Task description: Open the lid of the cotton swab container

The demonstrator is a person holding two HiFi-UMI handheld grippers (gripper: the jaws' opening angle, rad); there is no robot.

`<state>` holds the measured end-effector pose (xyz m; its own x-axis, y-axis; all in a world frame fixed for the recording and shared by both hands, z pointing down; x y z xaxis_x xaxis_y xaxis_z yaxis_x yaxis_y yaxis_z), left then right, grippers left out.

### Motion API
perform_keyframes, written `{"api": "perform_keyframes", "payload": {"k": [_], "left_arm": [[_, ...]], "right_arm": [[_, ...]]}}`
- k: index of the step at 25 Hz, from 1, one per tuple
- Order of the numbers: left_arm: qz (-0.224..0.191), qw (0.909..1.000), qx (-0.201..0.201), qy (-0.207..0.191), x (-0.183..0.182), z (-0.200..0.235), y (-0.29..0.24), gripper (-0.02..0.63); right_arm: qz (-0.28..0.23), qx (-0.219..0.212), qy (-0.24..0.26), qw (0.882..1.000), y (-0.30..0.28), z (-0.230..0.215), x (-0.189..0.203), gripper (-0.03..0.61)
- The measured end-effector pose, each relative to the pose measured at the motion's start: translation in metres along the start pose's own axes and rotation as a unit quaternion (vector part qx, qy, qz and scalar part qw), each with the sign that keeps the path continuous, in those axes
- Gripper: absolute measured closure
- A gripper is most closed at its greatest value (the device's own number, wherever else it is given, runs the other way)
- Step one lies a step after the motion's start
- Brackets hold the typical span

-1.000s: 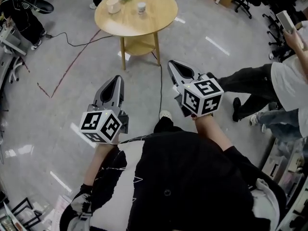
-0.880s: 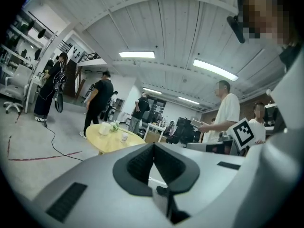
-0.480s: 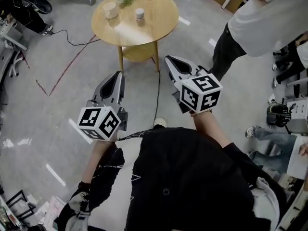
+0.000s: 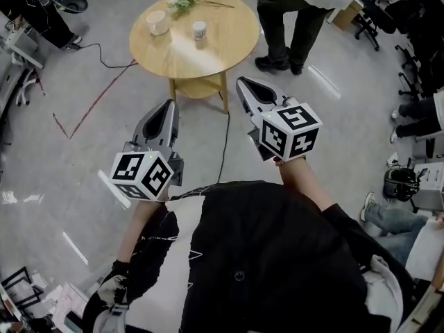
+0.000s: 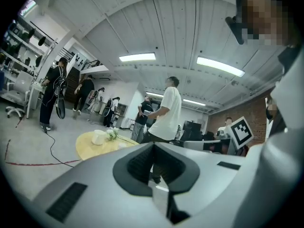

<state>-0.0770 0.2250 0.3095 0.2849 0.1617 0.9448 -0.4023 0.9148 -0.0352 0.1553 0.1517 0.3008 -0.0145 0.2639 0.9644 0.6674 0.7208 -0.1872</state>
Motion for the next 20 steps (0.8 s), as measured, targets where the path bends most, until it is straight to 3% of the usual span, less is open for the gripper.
{"api": "perform_keyframes", "payload": {"k": [8,14,20], "left_arm": [[0.004,0.9999,-0.01,0.004,0.009,-0.012,-0.015,0.604],[0.034,0.9983,-0.042,0.021,0.028,0.003,-0.012,0.604],[0.047,0.9979,-0.029,0.033,0.036,0.017,-0.021,0.604]], "right_arm": [[0.003,-0.01,-0.018,1.0,0.0,-0.024,0.008,0.574],[0.031,-0.011,-0.056,0.998,-0.01,-0.032,0.037,0.574],[0.043,-0.003,-0.069,0.997,-0.025,-0.036,0.048,0.574]]}}
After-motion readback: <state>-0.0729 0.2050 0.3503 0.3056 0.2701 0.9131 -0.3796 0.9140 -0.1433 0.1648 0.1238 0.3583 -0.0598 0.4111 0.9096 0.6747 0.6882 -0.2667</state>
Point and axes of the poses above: the fingertips, and each gripper's own axes: y backward along the fingers, z to its left, x out of its underside, the point moved 8 cm from there along y, backward along the fingers, and after that the axes turned 3 degrees about -z, right-handed, at the moved point
